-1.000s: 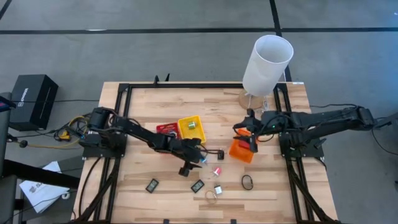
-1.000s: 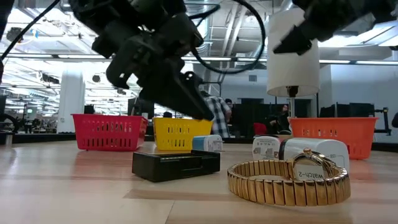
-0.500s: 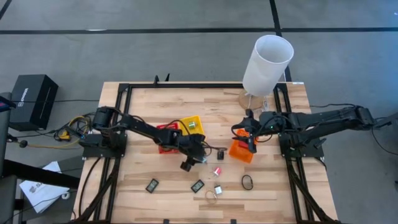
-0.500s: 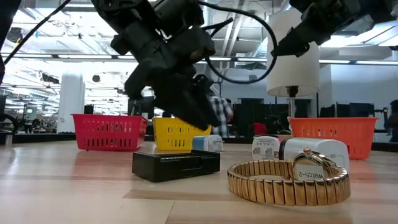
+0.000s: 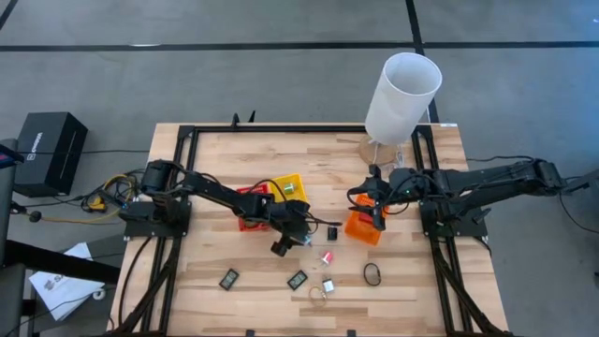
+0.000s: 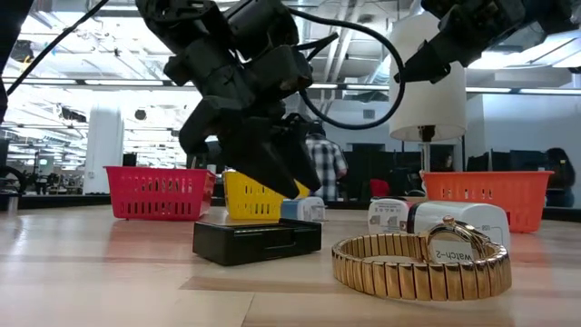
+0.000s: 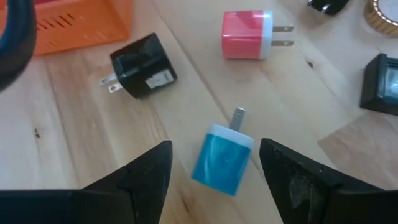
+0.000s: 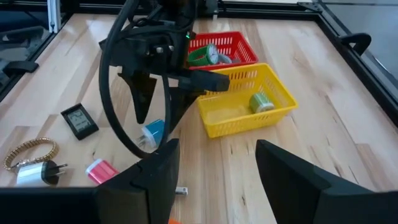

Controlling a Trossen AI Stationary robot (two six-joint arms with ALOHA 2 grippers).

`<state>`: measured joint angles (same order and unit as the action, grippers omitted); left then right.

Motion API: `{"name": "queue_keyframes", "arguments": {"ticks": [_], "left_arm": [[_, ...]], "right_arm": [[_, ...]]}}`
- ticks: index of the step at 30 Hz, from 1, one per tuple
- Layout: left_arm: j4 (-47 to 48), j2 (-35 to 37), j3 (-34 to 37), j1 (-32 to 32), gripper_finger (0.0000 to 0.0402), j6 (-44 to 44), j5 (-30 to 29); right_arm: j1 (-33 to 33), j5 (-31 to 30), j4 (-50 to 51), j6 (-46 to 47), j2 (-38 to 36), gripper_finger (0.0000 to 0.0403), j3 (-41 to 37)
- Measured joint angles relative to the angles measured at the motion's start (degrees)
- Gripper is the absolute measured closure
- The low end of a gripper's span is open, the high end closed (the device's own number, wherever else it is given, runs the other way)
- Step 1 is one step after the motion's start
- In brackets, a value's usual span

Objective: Pick & Place Office items
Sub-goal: Put the blue charger adapter into the yellow bin

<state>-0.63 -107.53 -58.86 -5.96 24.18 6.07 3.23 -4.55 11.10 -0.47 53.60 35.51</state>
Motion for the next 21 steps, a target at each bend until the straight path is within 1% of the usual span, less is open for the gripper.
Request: {"name": "queue_keyframes", "arguments": {"ticks": [7, 11, 16, 21], "left_arm": [[-0.88, 0.00, 2.34, -0.37, 0.0165, 0.00, 0.02], [-2.54, -0.17, 2.39, -0.44, 0.0166, 0.00, 0.02], [-6.79, -2.89, 2.36, -0.09, 0.0166, 0.19, 0.17], [-7.73, -5.37, 2.19, -0.34, 0.0166, -0.24, 2.28]], "right_arm": [[0.00, 0.02, -0.01, 0.00, 0.00, 0.0200, 0.00], [0.00, 0.02, -0.01, 0.00, 0.00, 0.0200, 0.00], [0.02, 0.02, 0.02, 0.00, 0.00, 0.0200, 0.00], [0.06, 0.02, -0.01, 0.02, 0.00, 0.0200, 0.00]]}}
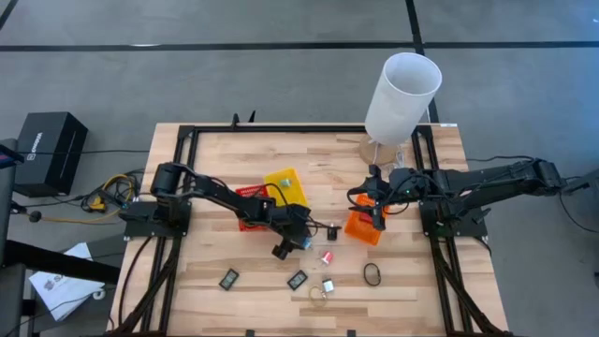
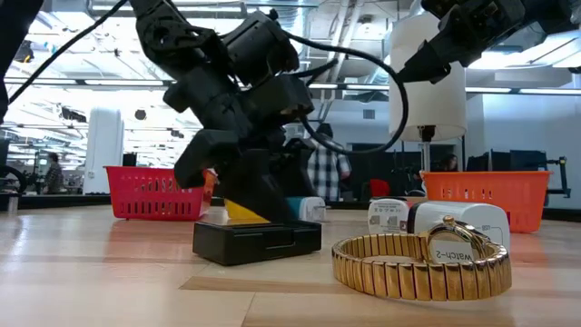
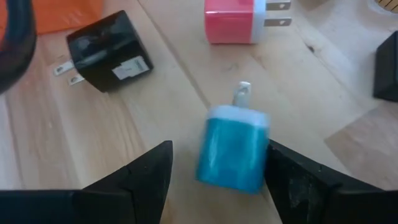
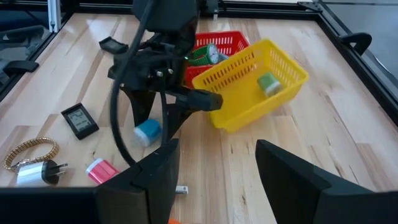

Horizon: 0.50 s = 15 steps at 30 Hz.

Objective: Pick & Place Office items
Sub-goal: Put the blue charger adapter into the yellow bin

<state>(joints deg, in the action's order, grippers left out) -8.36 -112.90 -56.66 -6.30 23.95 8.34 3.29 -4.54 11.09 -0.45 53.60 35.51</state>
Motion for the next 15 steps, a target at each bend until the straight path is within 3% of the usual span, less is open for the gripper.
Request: {"name": "queue_keyframes", "arguments": {"ticks": [6, 15], "left_arm": [[0.48, 0.84, 0.11, -0.42, 0.0179, 0.11, -0.81], [0.83, 2.60, 0.26, -0.38, 0.0259, 0.07, -0.81]], "right_arm": [[0.00, 0.00, 0.32, 0.00, 0.00, 0.0200, 0.00], [0.00, 0.02, 0.44, 0.75, 0.00, 0.0200, 0.00]]}}
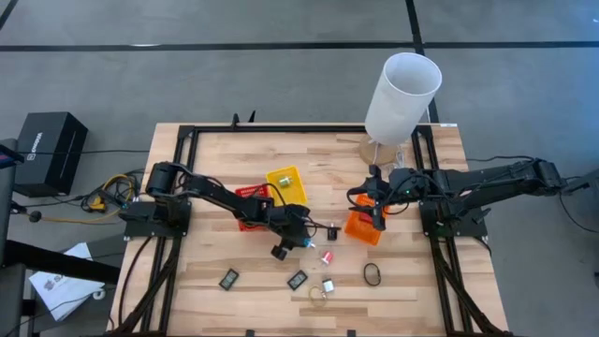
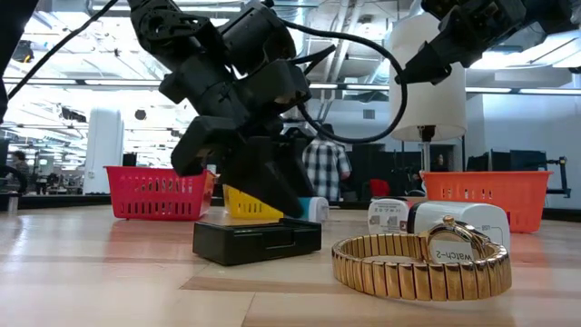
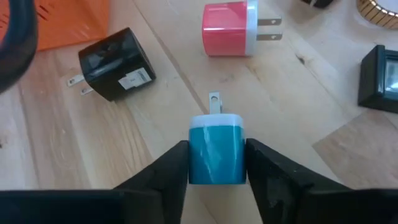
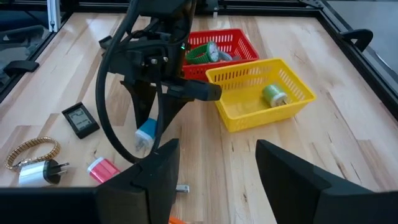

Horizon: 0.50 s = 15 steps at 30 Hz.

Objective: Pick & Place Office items
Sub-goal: Put the blue charger adapter into the yellow bin

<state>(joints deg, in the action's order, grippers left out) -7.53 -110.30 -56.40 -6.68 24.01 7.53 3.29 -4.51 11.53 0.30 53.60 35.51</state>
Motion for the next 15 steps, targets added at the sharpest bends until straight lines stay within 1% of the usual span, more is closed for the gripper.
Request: {"name": "queue_keyframes", "arguments": {"ticks": [4, 9, 13, 15], "left_arm": [[-0.17, 0.02, 0.00, 0.02, 0.0278, -0.24, 0.02], [-0.20, 0.03, 0.00, -0.16, 0.0269, -0.42, -0.26], [0.20, 1.69, 0.00, -0.80, 0.0274, -0.51, -3.65], [1.31, 3.94, 0.00, -0.90, 0.0277, -1.58, -5.92]], "right_arm": [[0.00, 0.02, 0.02, 1.09, 0.00, 0.0200, 0.00], [0.00, 0.02, 0.02, 1.19, 0.00, 0.0200, 0.00], [0.00, 0.02, 0.06, 1.19, 0.00, 0.0200, 0.02], [0.00, 0.02, 0.17, 1.19, 0.00, 0.0200, 0.02]]}}
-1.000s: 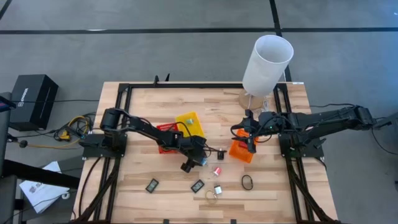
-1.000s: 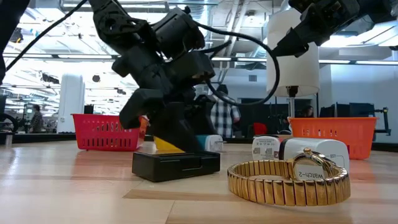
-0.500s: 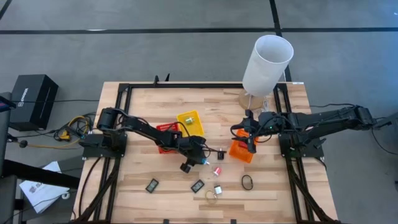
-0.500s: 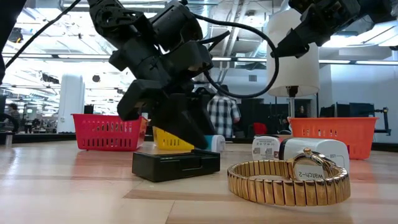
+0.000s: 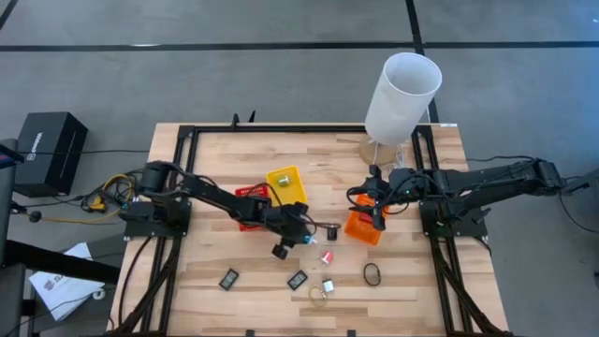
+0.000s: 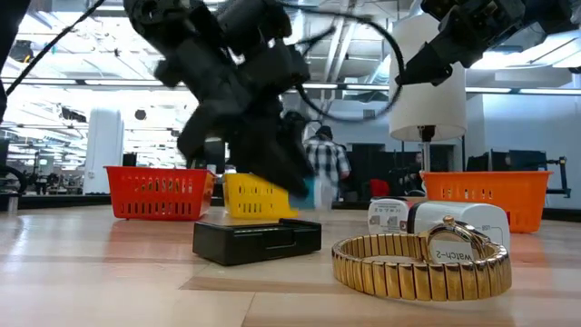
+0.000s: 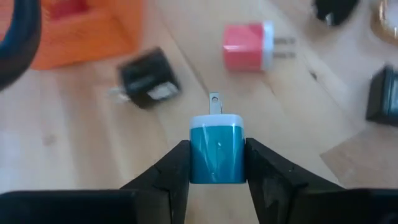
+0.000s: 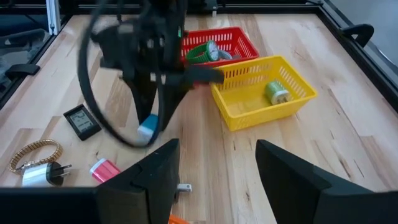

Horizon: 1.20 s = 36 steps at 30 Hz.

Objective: Pick & Place Office items
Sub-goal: Put the blue charger adapter into the yellow bin

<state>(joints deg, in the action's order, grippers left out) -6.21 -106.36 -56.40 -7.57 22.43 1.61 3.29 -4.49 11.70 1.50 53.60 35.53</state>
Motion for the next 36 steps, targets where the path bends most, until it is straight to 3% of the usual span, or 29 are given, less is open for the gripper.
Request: {"name": "queue_keyframes", "arguments": {"ticks": [9, 15, 22, 36], "left_arm": [[7.52, 13.56, -0.07, 1.76, 0.0270, -3.43, -12.56], [12.35, 18.78, -0.12, 5.83, 0.0270, -8.48, -16.89], [16.57, 17.28, -0.11, 10.98, 0.0269, -14.89, -17.10], [18.83, 9.12, -0.07, 14.84, 0.0265, -15.89, -16.96]], "right_arm": [[0.00, -0.01, 0.11, 0.02, 0.01, 0.0200, 0.02], [0.07, 0.00, 0.18, 0.04, 0.01, 0.0200, 0.04], [0.11, 0.13, 0.26, 0.07, 0.01, 0.0200, 0.04], [0.50, 0.15, 0.74, 2.18, 0.02, 0.0200, 0.04]]}}
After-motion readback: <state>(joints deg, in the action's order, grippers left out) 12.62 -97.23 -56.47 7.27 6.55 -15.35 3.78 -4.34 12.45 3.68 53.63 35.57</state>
